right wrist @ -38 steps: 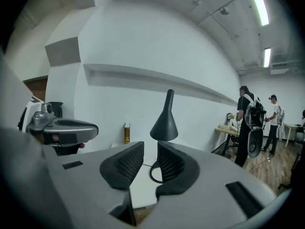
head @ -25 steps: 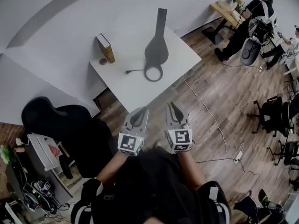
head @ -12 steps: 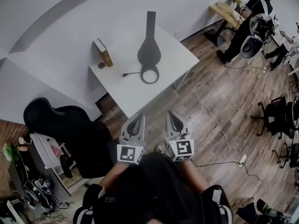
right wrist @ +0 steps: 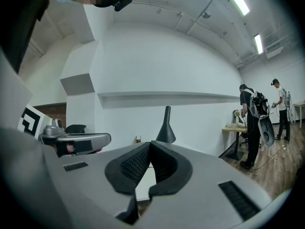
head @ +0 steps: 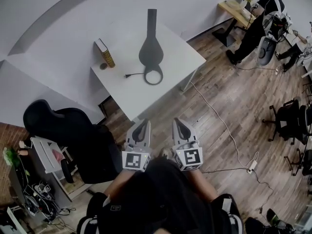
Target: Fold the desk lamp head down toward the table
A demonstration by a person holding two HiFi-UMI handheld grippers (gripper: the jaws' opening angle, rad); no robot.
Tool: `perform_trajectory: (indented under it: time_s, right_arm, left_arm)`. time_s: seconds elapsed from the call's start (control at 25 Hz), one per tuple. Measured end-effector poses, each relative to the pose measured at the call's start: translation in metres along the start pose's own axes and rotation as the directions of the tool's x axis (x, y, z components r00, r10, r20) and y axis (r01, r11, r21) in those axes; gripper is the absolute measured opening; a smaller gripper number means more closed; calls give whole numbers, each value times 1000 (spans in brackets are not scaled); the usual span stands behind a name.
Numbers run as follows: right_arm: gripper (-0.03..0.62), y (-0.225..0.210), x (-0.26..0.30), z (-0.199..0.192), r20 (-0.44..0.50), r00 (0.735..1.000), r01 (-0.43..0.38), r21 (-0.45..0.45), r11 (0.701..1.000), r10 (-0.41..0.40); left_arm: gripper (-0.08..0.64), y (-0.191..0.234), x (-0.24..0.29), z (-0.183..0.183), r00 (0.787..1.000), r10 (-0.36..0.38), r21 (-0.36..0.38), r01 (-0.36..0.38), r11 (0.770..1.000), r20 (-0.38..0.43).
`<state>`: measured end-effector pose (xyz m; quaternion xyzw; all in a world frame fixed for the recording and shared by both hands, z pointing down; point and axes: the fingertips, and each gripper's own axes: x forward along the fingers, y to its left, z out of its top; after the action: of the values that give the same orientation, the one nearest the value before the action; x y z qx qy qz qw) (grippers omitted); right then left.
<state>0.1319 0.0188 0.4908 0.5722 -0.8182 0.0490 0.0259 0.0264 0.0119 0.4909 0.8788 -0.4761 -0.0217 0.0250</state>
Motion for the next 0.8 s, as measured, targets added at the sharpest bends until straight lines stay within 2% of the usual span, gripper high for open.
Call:
perform_trajectory:
  time_s: [0.24,0.52,0.8]
  right_arm:
    - [11,-4,-4,-1,-3,1000,1,10,1000,-1]
    - [12,-3,-5,-4,-5,1000,-10,8,1000,10]
    - [11,-2,-8,-3,-5,1000,2,12,1000,-2]
  left_arm:
    - [37,-7,3,7,1000,17,-48,-16,999,8]
    - [37,-9,0,2,1000,21,-30,-21,999,-7]
    - [37,-11,-3,-1,1000,20,-43,-21,999,-17]
